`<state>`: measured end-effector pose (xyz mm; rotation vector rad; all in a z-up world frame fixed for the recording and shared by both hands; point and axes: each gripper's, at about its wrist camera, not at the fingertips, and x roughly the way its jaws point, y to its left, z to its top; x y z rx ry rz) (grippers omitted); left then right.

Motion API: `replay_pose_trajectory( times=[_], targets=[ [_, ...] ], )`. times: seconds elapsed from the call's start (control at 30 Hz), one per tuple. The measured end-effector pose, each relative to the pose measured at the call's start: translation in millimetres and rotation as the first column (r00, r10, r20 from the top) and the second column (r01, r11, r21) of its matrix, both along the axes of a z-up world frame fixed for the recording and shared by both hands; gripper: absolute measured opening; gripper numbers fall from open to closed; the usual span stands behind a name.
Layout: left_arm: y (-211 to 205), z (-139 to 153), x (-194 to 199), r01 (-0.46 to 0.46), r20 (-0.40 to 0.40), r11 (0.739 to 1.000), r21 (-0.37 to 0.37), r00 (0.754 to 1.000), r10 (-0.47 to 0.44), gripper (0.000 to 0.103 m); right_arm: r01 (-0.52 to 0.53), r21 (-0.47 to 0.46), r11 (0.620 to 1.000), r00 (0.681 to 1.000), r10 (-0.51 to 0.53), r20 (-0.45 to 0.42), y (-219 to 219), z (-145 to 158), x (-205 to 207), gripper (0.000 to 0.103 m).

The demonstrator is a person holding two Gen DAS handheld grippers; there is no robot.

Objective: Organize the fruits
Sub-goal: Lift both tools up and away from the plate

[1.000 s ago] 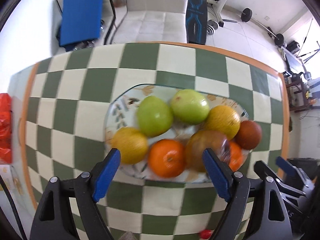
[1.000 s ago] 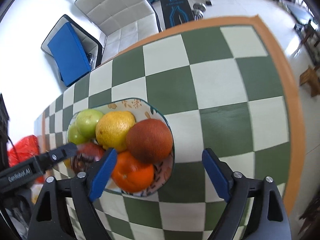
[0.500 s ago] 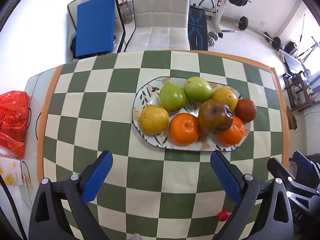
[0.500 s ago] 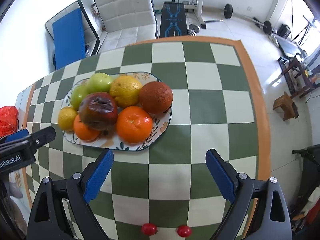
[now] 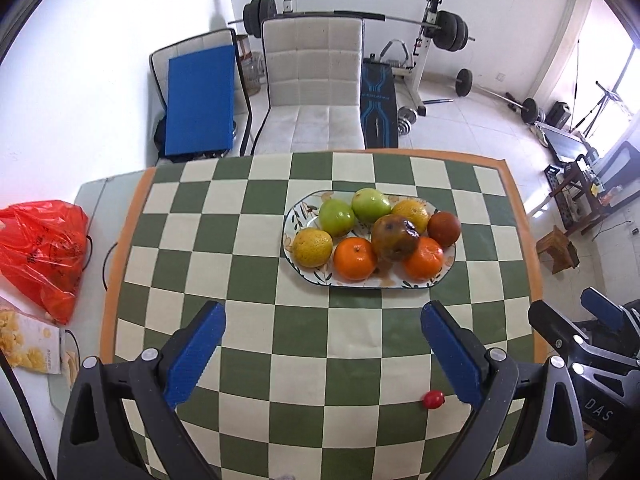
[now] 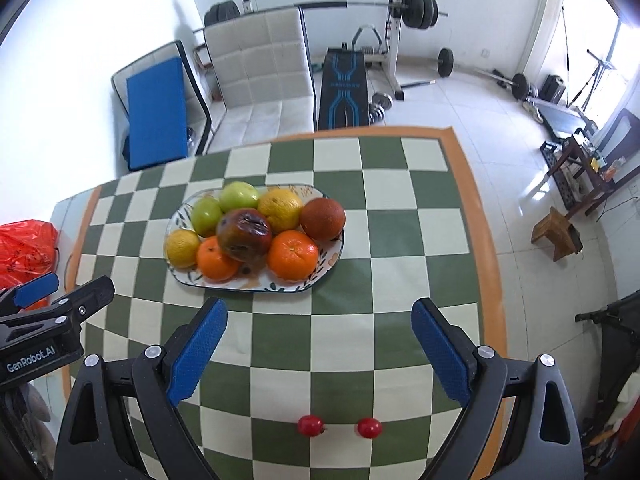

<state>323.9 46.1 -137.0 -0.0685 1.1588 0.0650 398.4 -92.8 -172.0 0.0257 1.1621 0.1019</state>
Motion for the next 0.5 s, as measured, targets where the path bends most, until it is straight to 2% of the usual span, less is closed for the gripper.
replay_pose_trajectory(
  times=[0.5],
  targets=[
    [-14.7,71.2,-66.3,0.047,0.135,0.999,0.003,0.990,-0.047,0.100,-0.017,0.004,1.000,0.988,0.016,0.155,-1.0,95.3,-83.0,0.096]
  ],
)
